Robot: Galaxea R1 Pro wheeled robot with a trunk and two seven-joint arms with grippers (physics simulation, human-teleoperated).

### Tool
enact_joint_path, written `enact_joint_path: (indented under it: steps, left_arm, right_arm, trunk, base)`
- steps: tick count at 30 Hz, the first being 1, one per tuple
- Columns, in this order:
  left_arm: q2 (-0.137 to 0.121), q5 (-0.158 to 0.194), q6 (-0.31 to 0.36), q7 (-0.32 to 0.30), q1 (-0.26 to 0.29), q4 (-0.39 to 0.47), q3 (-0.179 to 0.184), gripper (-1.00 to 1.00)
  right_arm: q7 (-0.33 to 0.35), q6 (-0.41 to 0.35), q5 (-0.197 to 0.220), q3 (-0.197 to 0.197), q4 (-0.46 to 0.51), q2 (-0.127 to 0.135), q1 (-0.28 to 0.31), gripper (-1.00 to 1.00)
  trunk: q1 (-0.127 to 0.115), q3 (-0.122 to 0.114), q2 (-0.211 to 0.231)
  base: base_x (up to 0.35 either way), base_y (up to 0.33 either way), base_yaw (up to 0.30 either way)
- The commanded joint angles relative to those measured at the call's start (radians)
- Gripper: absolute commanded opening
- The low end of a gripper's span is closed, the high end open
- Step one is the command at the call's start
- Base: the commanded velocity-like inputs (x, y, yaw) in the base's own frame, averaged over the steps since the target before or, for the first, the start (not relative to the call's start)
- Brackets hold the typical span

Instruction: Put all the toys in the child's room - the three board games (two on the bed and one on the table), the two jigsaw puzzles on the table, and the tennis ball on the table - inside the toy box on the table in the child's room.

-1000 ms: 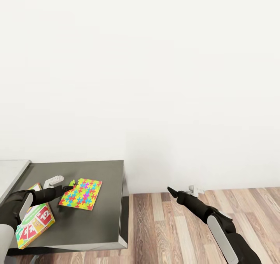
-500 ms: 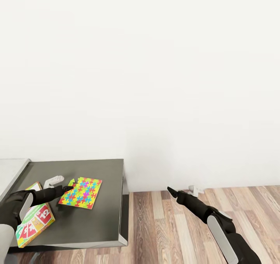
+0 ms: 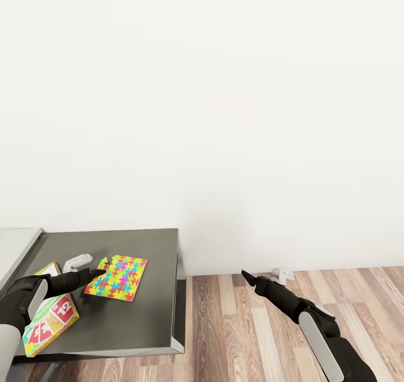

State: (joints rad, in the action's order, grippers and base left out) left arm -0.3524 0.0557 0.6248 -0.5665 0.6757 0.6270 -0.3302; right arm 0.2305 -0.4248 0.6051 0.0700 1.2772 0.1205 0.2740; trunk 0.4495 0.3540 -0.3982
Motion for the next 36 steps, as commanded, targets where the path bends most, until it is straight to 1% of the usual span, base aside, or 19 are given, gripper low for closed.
enact_joint_path:
  steps: [1,17,36]
  left_arm:
    - [0.0,0.006,0.009,-0.001,0.001,0.0,-0.003,1.0]
    - [0.001,0.009,0.009,-0.002,0.001,0.0,-0.003,1.0]
    - [0.002,0.01,0.009,-0.004,0.001,0.0,-0.003,1.0]
  right_arm:
    - [0.0,-0.005,0.005,0.001,0.001,0.001,0.001,1.0]
    - [0.0,-0.002,0.005,0.002,0.002,0.001,0.001,1.0]
    - [-0.001,-0.001,0.005,0.002,0.001,0.001,0.001,1.0]
  trunk:
    - [0.001,0.002,-0.002]
    - [0.001,0.004,-0.002]
    - [0.001,0.004,-0.002]
  base:
    - [0.0,0.0,0.0]
    - [0.0,-0.037,0.0]
    - [0.0,-0.158,0.0]
